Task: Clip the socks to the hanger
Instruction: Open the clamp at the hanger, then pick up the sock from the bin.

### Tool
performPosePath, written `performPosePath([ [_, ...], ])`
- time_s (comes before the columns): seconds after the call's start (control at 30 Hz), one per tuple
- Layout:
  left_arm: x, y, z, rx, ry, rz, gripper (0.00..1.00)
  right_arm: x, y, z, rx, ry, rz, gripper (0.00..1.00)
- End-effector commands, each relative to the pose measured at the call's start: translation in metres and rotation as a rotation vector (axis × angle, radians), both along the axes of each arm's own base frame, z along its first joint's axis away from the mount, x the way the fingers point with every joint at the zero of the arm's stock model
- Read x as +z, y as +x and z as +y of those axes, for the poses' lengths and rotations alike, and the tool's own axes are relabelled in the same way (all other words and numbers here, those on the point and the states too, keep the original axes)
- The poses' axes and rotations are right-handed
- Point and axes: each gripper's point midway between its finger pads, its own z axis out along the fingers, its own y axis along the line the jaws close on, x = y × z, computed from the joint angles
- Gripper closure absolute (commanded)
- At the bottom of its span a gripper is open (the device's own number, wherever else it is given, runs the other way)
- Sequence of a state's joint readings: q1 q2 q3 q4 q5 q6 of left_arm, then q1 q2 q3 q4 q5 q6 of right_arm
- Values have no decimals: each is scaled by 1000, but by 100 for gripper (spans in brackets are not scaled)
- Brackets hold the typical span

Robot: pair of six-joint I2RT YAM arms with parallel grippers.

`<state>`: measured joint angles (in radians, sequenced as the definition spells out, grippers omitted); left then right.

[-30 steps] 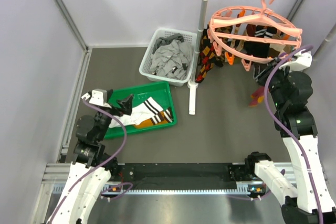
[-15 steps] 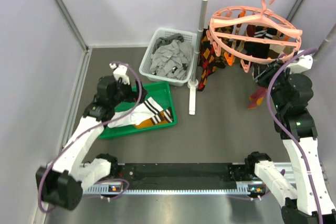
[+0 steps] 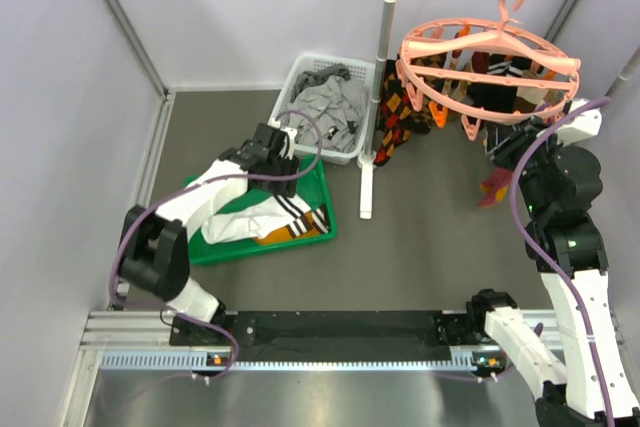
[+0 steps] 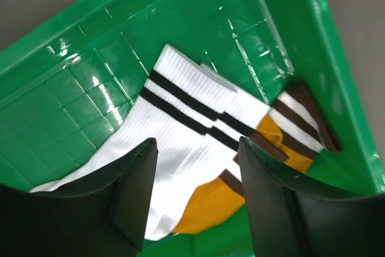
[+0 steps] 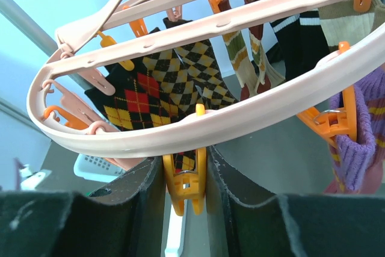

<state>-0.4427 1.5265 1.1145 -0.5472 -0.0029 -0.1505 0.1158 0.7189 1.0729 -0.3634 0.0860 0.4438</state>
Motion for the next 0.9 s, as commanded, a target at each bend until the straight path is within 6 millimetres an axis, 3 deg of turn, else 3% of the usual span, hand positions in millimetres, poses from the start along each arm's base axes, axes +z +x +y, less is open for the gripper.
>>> performPosePath([
  [0.0,-11,4,5,-4,73,72,43,12,-3,-1,-1,-19,-50,100],
  [0.13,-33,11,3,-25,100,127,53,12,-4,-1,-3,-28,-48,100],
  [0.3,-51,17,3,-28,114,180,59,11,-4,-2,-6,-34,-50,100],
  [0.53,-80,13,-5,-41,68,280,73,9,-3,-2,-6,-41,-44,100],
  [0.73,-78,9,-6,-47,61,294,99,7,-3,-1,0,-42,-41,100],
  [0.87,-65,8,-5,-46,58,269,100,8,-3,-1,0,-43,-44,100],
])
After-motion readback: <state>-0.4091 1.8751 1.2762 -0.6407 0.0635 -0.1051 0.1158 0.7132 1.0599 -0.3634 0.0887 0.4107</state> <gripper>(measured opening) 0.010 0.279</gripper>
